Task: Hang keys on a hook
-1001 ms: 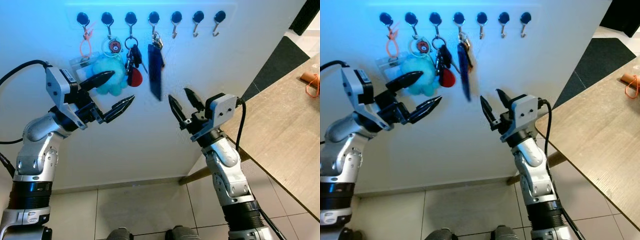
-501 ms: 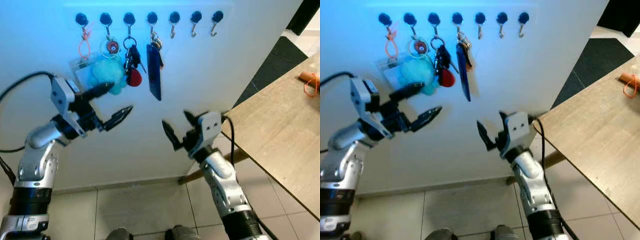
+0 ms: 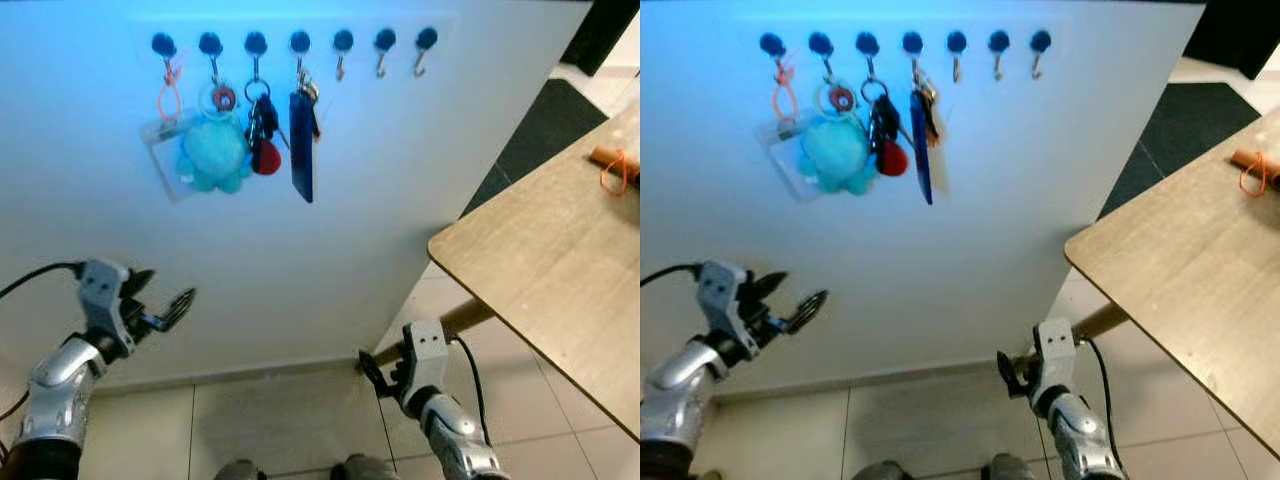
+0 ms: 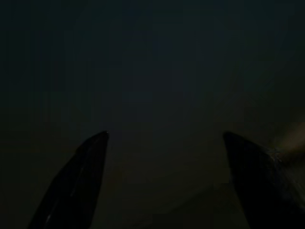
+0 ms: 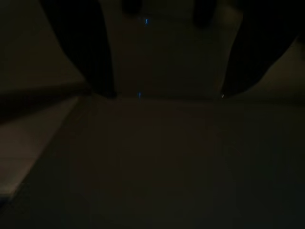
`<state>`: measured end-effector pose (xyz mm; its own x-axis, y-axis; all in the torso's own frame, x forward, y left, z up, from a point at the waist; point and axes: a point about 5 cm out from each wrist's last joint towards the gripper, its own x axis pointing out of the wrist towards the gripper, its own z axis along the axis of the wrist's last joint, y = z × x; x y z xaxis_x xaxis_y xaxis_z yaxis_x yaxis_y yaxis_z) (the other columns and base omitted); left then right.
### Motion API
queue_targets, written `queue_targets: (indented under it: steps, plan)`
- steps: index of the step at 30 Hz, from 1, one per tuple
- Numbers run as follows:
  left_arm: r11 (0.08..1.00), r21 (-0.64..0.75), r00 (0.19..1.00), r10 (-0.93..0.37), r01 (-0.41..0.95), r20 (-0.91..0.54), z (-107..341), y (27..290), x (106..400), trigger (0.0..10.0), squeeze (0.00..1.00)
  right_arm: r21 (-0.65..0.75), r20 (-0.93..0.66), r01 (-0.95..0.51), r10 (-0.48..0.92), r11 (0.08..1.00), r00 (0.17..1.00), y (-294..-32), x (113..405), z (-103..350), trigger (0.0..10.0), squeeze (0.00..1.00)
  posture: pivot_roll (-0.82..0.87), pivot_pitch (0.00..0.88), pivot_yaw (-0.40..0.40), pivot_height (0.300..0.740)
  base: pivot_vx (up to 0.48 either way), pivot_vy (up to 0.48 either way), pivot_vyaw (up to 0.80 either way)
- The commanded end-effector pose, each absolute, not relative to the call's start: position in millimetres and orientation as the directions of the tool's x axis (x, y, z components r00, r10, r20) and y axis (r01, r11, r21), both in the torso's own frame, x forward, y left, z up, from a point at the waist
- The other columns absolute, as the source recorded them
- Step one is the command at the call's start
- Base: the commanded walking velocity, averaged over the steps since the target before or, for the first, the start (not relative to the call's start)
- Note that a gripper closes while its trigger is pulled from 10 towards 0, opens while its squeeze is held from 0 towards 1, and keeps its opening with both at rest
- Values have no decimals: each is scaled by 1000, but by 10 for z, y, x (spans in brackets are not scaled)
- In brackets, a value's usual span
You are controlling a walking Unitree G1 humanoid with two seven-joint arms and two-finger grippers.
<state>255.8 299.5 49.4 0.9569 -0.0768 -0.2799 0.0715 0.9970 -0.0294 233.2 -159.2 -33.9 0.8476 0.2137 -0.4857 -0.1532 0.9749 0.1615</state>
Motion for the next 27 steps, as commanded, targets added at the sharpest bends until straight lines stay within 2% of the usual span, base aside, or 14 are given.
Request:
queue_targets:
  steps: [1, 2, 4, 10, 14, 19, 22, 27]
  plan:
    - [997, -69, 919, 6, -36, -393, 217, 3011, 2382, 10000, 0, 158, -548, -88, 161, 983, 821, -1692, 2194, -464, 10000, 0, 40, 58, -24, 740, 0, 0, 0]
    - [994, -60, 878, 52, -92, -475, 56, 3000, 2292, 10000, 0, 163, -582, -39, 128, 986, 803, -1732, 2142, -522, 10000, 0, 41, 56, -25, 740, 0, 0, 0]
    - [988, -84, 803, 58, -133, -593, -232, 2810, 2140, 10000, 0, 196, -640, 109, 43, 975, 767, -1822, 2021, -628, 10000, 0, 34, 44, -18, 740, 0, 0, 0]
    - [988, -74, 738, 52, -138, -672, -450, 2511, 2098, 10000, 0, 202, -666, 271, -71, 941, 743, -1934, 1920, -699, 10000, 0, 25, 30, 1, 740, 0, 0, 0]
    - [993, -39, 711, 50, -109, -702, -518, 2352, 2138, 10000, 0, 155, -640, 278, -118, 948, 759, -2001, 1936, -676, 10000, 0, 11, 22, 18, 740, 0, 0, 0]
    - [996, 25, 703, -39, 81, -710, -535, 2137, 2205, 10000, 0, 104, -630, 266, -143, 958, 763, -2090, 1937, -659, 10000, 0, 7, 24, 23, 740, 0, 0, 0]
    - [990, 46, 709, -62, 132, -703, -524, 2077, 2239, 10000, 0, 104, -636, 264, -140, 959, 759, -2099, 1927, -667, 10000, 0, 9, 24, 23, 740, 0, 0, 0]
    - [988, 82, 694, -34, 133, -719, -537, 2038, 2268, 10000, 0, 91, -666, 266, -140, 960, 733, -2083, 1871, -715, 10000, 0, 15, 26, 20, 740, 0, 0, 0]
